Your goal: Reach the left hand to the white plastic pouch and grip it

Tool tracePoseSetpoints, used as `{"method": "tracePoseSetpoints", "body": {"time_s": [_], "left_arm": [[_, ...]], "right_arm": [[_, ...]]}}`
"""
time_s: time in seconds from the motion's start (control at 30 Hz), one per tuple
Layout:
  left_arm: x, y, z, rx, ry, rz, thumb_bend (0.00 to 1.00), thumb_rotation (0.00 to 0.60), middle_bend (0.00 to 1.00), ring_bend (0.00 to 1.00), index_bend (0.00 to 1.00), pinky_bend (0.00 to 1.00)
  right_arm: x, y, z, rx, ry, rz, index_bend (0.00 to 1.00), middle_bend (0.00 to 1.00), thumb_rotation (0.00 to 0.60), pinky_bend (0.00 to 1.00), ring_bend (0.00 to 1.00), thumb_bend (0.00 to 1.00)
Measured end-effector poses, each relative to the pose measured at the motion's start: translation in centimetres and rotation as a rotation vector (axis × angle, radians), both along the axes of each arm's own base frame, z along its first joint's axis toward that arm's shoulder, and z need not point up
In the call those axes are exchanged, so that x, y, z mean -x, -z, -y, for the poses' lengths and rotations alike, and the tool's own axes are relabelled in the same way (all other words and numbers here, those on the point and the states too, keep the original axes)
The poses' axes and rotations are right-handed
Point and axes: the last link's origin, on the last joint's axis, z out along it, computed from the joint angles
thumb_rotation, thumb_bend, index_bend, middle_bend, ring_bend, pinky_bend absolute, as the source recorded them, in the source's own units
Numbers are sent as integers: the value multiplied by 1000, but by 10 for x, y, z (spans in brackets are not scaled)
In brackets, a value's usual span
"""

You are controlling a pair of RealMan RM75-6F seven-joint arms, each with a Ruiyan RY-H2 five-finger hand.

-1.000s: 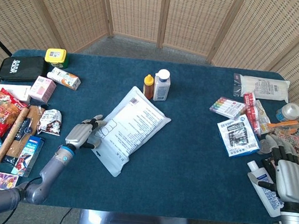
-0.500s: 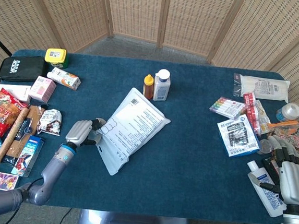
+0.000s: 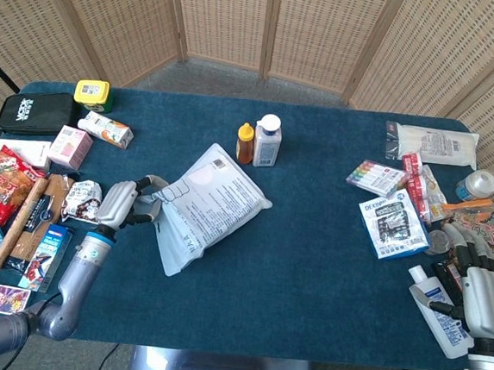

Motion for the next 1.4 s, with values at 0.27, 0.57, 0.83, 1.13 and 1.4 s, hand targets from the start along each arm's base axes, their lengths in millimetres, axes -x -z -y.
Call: {"method": "tracePoseSetpoints", "body": {"time_s": [0.27,0.57,0.83,1.13,1.4], "left_arm": [[-14,-57,8,-98,99,150,760,600,708,954,887,985],[-38,-120,23,-208,200,298,757,600,716,964,889,986],[-61,-164,27,-274,275,420,753,600,716,964,889,985],[-83,-199,30,-327,341,532,749,600,717,964,888,985],[-92,-204,30,-333,361,566,746,600,716,963,888,985]], "right_arm": [[1,5,2,-13,-7,7,0,0,600,0,0,100],[2,9,4,-23,-17,14,0,0,600,0,0,99],[4,11,4,-25,-20,20,0,0,600,0,0,100],[6,12,3,-23,-20,26,0,0,600,0,0,100],[10,11,2,-21,-10,30,0,0,600,0,0,100]]}}
